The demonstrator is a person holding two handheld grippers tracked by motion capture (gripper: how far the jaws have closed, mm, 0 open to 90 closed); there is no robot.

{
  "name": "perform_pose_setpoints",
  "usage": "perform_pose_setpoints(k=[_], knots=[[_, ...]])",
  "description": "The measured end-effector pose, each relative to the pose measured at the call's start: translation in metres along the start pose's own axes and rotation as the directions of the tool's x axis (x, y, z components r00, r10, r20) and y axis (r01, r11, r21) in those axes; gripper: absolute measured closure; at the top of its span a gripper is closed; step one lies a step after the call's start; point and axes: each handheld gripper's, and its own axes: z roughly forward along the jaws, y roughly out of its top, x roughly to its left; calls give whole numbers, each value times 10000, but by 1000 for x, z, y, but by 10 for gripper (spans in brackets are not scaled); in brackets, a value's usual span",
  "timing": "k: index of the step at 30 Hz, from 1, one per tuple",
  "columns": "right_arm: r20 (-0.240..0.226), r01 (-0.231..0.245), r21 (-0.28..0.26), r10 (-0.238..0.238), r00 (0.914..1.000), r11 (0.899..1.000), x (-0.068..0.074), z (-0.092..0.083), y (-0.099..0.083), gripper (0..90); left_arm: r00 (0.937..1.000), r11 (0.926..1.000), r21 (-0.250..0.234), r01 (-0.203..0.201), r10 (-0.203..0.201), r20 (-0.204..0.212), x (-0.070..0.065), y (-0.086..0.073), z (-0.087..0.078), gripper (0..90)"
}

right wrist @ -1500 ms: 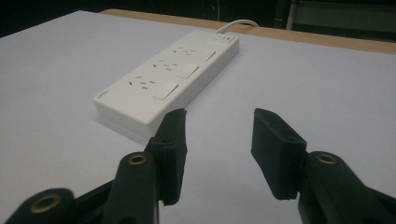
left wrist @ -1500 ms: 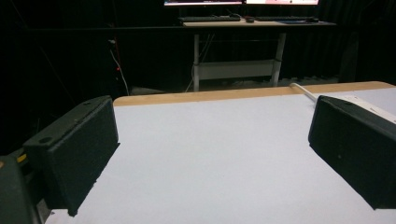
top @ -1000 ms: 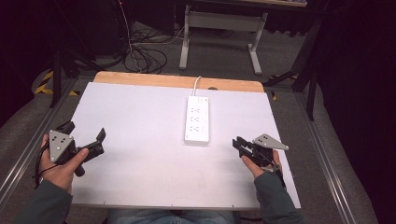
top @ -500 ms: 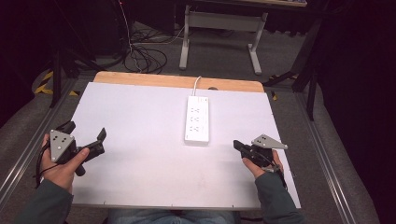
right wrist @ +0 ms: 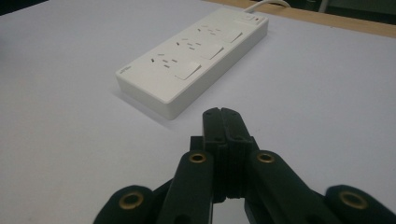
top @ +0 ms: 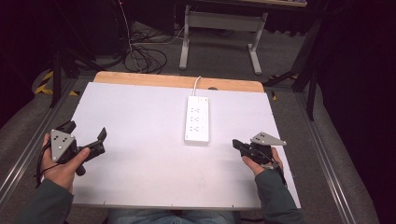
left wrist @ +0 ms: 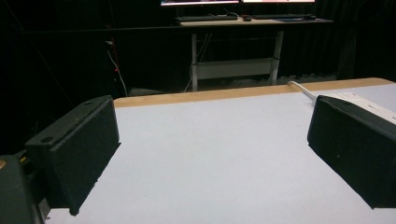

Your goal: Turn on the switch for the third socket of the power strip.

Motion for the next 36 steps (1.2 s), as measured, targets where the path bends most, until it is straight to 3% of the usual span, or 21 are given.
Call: perform_pose_setpoints(k=[10,36], knots=[[78,74,4,-74,9999,10000,-2,8,10,900,10000,10000,24,-46,47,-40,0,0,0,27],[101,426,342,-430,9990,9985,3,18,17,900,9996,9996,122,-262,260,148,-3,-1,3,29]])
